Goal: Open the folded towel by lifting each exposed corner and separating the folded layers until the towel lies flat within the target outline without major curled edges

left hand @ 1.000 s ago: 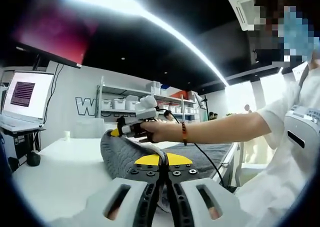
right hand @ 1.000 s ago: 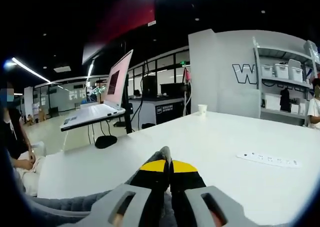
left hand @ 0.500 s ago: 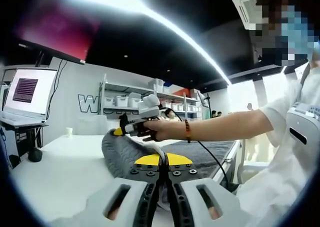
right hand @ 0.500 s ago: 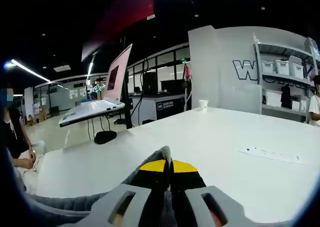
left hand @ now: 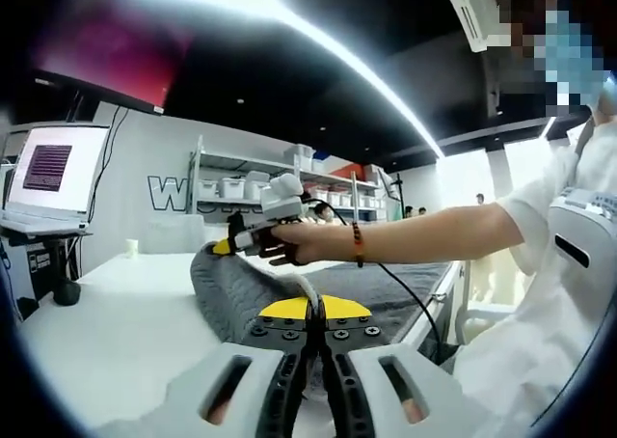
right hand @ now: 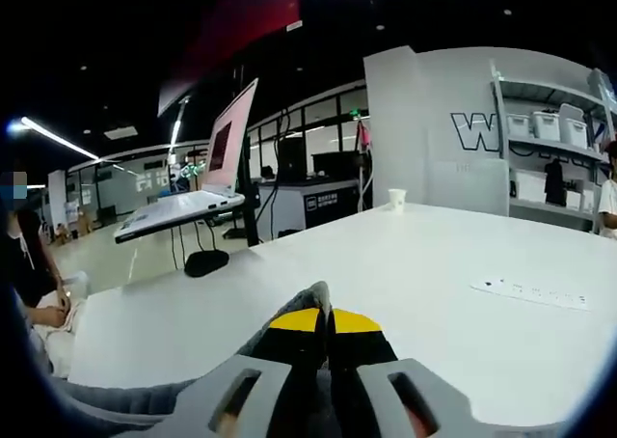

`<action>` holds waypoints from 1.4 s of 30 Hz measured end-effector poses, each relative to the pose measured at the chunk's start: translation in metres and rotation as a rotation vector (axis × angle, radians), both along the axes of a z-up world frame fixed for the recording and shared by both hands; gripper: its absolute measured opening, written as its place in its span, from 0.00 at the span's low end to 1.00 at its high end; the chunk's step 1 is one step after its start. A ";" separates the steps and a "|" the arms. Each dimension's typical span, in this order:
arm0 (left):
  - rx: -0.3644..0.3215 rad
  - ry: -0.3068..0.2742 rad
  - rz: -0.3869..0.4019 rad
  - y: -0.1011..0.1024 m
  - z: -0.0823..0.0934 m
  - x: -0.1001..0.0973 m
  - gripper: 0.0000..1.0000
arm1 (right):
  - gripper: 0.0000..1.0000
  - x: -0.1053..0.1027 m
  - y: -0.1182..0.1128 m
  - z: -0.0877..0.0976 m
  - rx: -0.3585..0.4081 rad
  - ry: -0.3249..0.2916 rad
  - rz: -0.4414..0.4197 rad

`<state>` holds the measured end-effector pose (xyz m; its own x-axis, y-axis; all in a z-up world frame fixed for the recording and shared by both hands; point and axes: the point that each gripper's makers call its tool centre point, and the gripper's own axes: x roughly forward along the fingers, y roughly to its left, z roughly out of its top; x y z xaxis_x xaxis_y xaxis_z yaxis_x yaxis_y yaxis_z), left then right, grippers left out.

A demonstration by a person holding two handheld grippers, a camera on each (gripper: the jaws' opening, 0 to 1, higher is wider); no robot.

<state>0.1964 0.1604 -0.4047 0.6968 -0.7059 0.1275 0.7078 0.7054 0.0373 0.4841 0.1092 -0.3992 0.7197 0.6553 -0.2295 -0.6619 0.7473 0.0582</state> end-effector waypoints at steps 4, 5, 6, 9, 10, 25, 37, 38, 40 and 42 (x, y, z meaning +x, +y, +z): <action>0.017 0.007 0.004 0.004 -0.005 0.001 0.00 | 0.00 0.004 0.008 -0.002 -0.004 0.006 0.006; 0.021 0.007 0.001 0.003 -0.006 0.001 0.00 | 0.00 0.005 0.008 -0.003 -0.004 0.007 0.005; 0.025 0.008 0.001 0.003 -0.007 0.001 0.01 | 0.00 0.006 0.009 -0.003 -0.002 0.009 0.007; 0.033 0.018 0.002 0.004 -0.011 0.001 0.01 | 0.00 0.005 0.010 -0.008 -0.006 0.015 0.008; 0.034 0.018 0.006 0.005 -0.012 0.001 0.01 | 0.00 0.005 0.010 -0.009 -0.007 0.017 0.009; 0.003 0.030 0.033 0.018 -0.017 0.000 0.01 | 0.00 -0.003 0.015 -0.025 -0.034 0.037 0.030; 0.014 0.046 0.046 0.021 -0.025 0.004 0.01 | 0.00 -0.011 0.025 -0.039 -0.050 0.068 0.058; 0.009 0.047 0.055 0.024 -0.025 0.004 0.01 | 0.00 -0.013 0.027 -0.041 -0.055 0.070 0.065; 0.002 0.050 0.054 0.027 -0.026 0.004 0.01 | 0.00 -0.014 0.029 -0.043 -0.063 0.071 0.069; -0.004 0.052 0.063 0.030 -0.027 0.005 0.01 | 0.00 -0.014 0.030 -0.044 -0.063 0.070 0.073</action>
<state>0.2013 0.1909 -0.4318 0.7457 -0.6598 0.0926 0.6627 0.7488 -0.0015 0.4697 0.1396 -0.4433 0.6511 0.6881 -0.3202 -0.7107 0.7008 0.0608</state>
